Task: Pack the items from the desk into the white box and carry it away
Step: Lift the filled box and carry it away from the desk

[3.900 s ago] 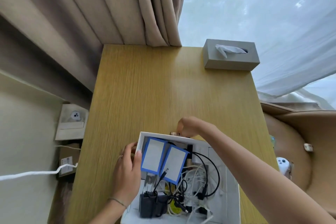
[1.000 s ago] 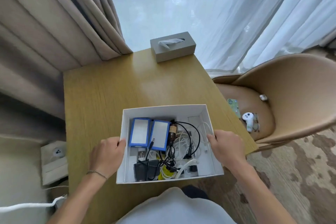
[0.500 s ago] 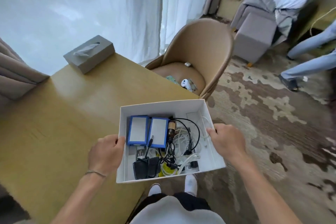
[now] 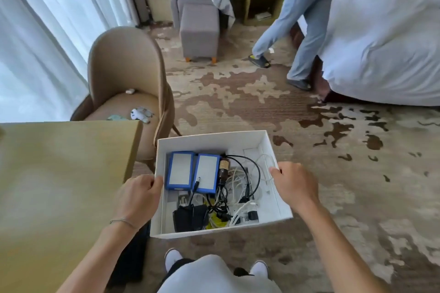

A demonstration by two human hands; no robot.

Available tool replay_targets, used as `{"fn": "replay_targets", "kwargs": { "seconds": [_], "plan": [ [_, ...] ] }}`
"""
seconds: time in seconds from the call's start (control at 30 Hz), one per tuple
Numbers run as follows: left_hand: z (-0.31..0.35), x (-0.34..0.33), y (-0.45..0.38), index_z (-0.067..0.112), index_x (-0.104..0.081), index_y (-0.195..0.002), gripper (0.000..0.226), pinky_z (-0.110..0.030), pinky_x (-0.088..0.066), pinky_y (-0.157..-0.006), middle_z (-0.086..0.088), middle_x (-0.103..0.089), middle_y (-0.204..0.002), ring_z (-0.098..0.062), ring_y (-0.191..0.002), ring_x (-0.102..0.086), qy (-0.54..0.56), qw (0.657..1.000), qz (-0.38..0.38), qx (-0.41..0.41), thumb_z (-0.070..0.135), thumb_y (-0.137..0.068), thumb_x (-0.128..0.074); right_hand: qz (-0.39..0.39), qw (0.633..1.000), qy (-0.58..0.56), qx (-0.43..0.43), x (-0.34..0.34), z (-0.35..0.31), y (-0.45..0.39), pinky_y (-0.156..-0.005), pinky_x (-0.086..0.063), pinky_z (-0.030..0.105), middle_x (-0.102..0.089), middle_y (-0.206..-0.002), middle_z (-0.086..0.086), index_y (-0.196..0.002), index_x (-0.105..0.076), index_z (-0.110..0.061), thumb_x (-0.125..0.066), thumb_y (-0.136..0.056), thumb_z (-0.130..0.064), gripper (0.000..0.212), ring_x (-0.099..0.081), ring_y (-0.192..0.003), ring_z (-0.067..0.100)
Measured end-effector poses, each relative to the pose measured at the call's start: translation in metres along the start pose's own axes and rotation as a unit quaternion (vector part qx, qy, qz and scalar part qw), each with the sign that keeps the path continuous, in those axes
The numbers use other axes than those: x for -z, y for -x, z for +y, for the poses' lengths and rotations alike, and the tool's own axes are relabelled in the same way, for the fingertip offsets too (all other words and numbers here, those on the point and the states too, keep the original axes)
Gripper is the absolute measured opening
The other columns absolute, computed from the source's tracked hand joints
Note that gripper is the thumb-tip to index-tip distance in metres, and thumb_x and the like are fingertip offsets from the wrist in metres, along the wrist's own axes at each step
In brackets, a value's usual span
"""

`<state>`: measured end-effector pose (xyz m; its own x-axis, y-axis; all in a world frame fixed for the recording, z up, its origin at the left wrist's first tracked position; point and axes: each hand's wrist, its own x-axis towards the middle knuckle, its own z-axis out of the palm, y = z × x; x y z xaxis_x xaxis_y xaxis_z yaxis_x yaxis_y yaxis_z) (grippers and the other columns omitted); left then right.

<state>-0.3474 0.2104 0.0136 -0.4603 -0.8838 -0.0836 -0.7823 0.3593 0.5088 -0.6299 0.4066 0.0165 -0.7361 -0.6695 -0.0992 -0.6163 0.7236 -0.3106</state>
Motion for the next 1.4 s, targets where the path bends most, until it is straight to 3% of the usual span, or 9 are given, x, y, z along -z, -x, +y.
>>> {"fn": "replay_targets", "kwargs": {
  "seconds": [0.1, 0.27, 0.37, 0.57, 0.7, 0.87, 1.03, 1.2, 1.4],
  "plan": [
    [0.065, -0.041, 0.008, 0.014, -0.041, -0.046, 0.054, -0.028, -0.031, -0.046, -0.005, -0.050, -0.045, -0.021, -0.043, -0.046, -0.041, 0.998, -0.007, -0.045, 0.029, -0.097, -0.052, 0.022, 0.998, -0.003, -0.062, 0.020, 0.078, 0.022, -0.046, -0.029, 0.025, -0.035, -0.043, -0.006, -0.050, -0.035, -0.018, -0.056, -0.099, -0.034, 0.055, -0.032, -0.040, 0.014],
    [0.174, -0.114, 0.023, 0.009, -0.048, -0.049, 0.053, -0.029, -0.034, -0.046, -0.001, -0.051, -0.046, -0.021, -0.046, -0.050, -0.068, 0.989, -0.046, -0.121, 0.034, -0.096, -0.049, 0.052, 0.984, -0.010, -0.170, 0.047, 0.199, 0.062, -0.047, -0.027, 0.025, -0.036, -0.045, -0.006, -0.052, -0.036, -0.017, -0.054, -0.099, -0.032, 0.052, -0.031, -0.041, 0.014],
    [0.233, -0.153, 0.035, 0.008, -0.051, -0.052, 0.052, -0.031, -0.045, -0.050, -0.004, -0.054, -0.045, -0.023, -0.045, -0.053, -0.074, 0.981, -0.084, -0.156, 0.034, -0.096, -0.049, 0.066, 0.970, -0.019, -0.235, 0.062, 0.260, 0.090, -0.046, -0.024, 0.025, -0.036, -0.044, -0.006, -0.052, -0.037, -0.017, -0.054, -0.099, -0.031, 0.052, -0.032, -0.041, 0.014],
    [0.347, -0.224, 0.066, 0.015, -0.036, -0.047, 0.052, -0.023, -0.028, -0.043, 0.004, -0.039, -0.040, -0.015, -0.038, -0.037, -0.082, 0.948, -0.156, -0.264, 0.031, -0.095, -0.049, 0.104, 0.929, -0.039, -0.352, 0.087, 0.365, 0.152, -0.046, -0.023, 0.027, -0.035, -0.046, -0.004, -0.052, -0.035, -0.017, -0.054, -0.098, -0.031, 0.052, -0.030, -0.042, 0.015],
    [0.424, -0.272, 0.090, 0.016, -0.038, -0.049, 0.051, -0.024, -0.027, -0.044, 0.002, -0.041, -0.044, -0.016, -0.042, -0.038, -0.091, 0.916, -0.213, -0.329, 0.030, -0.097, -0.048, 0.133, 0.892, -0.039, -0.429, 0.097, 0.425, 0.197, -0.048, -0.029, 0.027, -0.032, -0.048, -0.009, -0.053, -0.034, -0.021, -0.052, -0.099, -0.039, 0.052, -0.031, -0.043, 0.011],
    [0.517, -0.334, 0.133, 0.015, -0.044, -0.048, 0.051, -0.025, -0.027, -0.044, 0.000, -0.049, -0.047, -0.015, -0.043, -0.044, -0.107, 0.871, -0.239, -0.415, 0.031, -0.096, -0.049, 0.174, 0.834, -0.042, -0.522, 0.106, 0.493, 0.248, -0.045, -0.022, 0.025, -0.033, -0.045, -0.007, -0.052, -0.037, -0.020, -0.053, -0.098, -0.038, 0.052, -0.029, -0.041, 0.012],
    [0.603, -0.404, 0.186, 0.014, -0.046, -0.050, 0.051, -0.027, -0.032, -0.047, -0.002, -0.050, -0.048, -0.018, -0.045, -0.046, -0.123, 0.820, -0.286, -0.480, 0.032, -0.098, -0.048, 0.182, 0.766, -0.126, -0.603, 0.113, 0.562, 0.298, -0.053, -0.036, 0.033, -0.043, -0.054, 0.002, -0.060, -0.043, -0.014, -0.049, -0.102, -0.036, 0.047, -0.039, -0.051, 0.021],
    [0.676, -0.462, 0.250, 0.015, -0.042, -0.049, 0.051, -0.025, -0.028, -0.046, 0.000, -0.045, -0.046, -0.015, -0.042, -0.042, -0.111, 0.778, -0.324, -0.527, 0.031, -0.097, -0.049, 0.193, 0.705, -0.114, -0.673, 0.132, 0.613, 0.348, -0.048, -0.026, 0.030, -0.048, -0.055, 0.002, -0.057, -0.043, -0.017, -0.051, -0.101, -0.036, 0.049, -0.040, -0.050, 0.017],
    [0.749, -0.517, 0.333, 0.014, -0.047, -0.051, 0.049, -0.026, -0.032, -0.048, -0.005, -0.053, -0.050, -0.021, -0.047, -0.050, -0.112, 0.719, -0.356, -0.586, 0.032, -0.097, -0.048, 0.203, 0.632, -0.084, -0.743, 0.146, 0.667, 0.411, -0.047, -0.020, 0.026, -0.044, -0.053, 0.000, -0.055, -0.045, -0.017, -0.049, -0.101, -0.037, 0.051, -0.036, -0.048, 0.011]
  ]
}}
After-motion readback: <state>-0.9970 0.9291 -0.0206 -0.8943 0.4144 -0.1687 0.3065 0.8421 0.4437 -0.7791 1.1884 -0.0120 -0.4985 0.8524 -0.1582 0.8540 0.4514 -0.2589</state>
